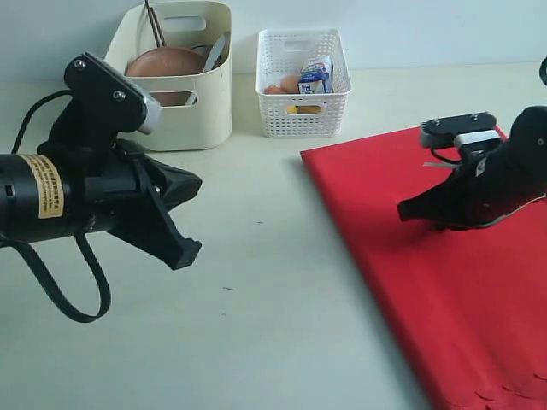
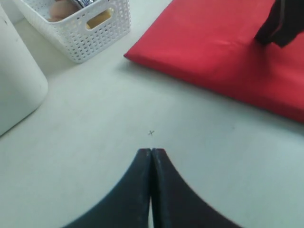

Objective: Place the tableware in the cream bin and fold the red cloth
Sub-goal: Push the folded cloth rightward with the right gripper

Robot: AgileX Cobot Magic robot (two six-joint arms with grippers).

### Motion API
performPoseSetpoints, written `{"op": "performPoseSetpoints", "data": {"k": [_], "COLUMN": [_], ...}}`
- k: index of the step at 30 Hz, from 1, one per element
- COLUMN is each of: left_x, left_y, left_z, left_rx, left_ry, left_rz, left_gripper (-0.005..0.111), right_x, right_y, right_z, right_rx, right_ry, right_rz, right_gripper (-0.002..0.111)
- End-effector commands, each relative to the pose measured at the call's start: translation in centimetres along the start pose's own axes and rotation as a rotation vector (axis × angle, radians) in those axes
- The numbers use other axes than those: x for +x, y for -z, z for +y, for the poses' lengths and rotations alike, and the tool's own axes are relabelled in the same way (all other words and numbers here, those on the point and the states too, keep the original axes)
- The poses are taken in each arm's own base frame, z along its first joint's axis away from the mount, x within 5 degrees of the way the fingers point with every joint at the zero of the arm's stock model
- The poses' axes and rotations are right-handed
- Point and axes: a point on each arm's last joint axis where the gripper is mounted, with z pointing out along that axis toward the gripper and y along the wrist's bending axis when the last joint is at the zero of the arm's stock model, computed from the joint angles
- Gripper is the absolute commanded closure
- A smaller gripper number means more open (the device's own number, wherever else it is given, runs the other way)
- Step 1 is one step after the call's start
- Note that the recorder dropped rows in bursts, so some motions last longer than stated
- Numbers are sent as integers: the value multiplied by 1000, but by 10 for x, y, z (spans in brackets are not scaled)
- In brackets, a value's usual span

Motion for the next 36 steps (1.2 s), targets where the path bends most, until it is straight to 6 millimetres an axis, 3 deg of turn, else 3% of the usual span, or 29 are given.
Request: {"op": "performPoseSetpoints", "data": {"k": [1, 8, 12, 14, 16, 19, 20, 22, 24, 29, 31, 36], "left_x": [9, 16, 10, 7, 7, 7, 7, 7, 7, 7, 7, 7], "left_y": [1, 2, 1, 1, 1, 1, 1, 1, 1, 1, 1, 1], "left_z": [1, 2, 1, 0, 0, 0, 0, 0, 0, 0, 0, 0], "left_rx": [-12, -27, -13, -6, -4, -5, -5, -5, -5, -5, -5, -5], "left_ry": [25, 46, 46, 46, 46, 46, 46, 44, 44, 42, 37, 37], "left_rz": [63, 129, 67, 36, 29, 32, 32, 33, 34, 34, 34, 34], "left_gripper": [106, 106, 106, 106, 106, 106, 106, 106, 106, 106, 106, 106], "right_x": [-5, -35, -54, -56, -52, -42, -37, -32, -30, -34, -37, -44], "right_y": [-1, 17, 68, 73, 57, 18, -2, -23, -34, -40, -39, -35], "right_z": [-30, -52, -12, 12, 23, 23, 22, 18, 7, -51, -60, -55], "right_rx": [41, 65, -68, -143, -157, -150, -136, -111, -69, 26, 37, 23], "right_ry": [-85, -152, -56, 35, 74, 73, 82, 110, 99, -63, -87, -75], "right_rz": [16, 31, -98, -125, -81, 34, 73, 99, 106, 36, 17, 39], "right_gripper": [108, 108, 108, 108, 108, 108, 108, 108, 108, 108, 108, 108]}}
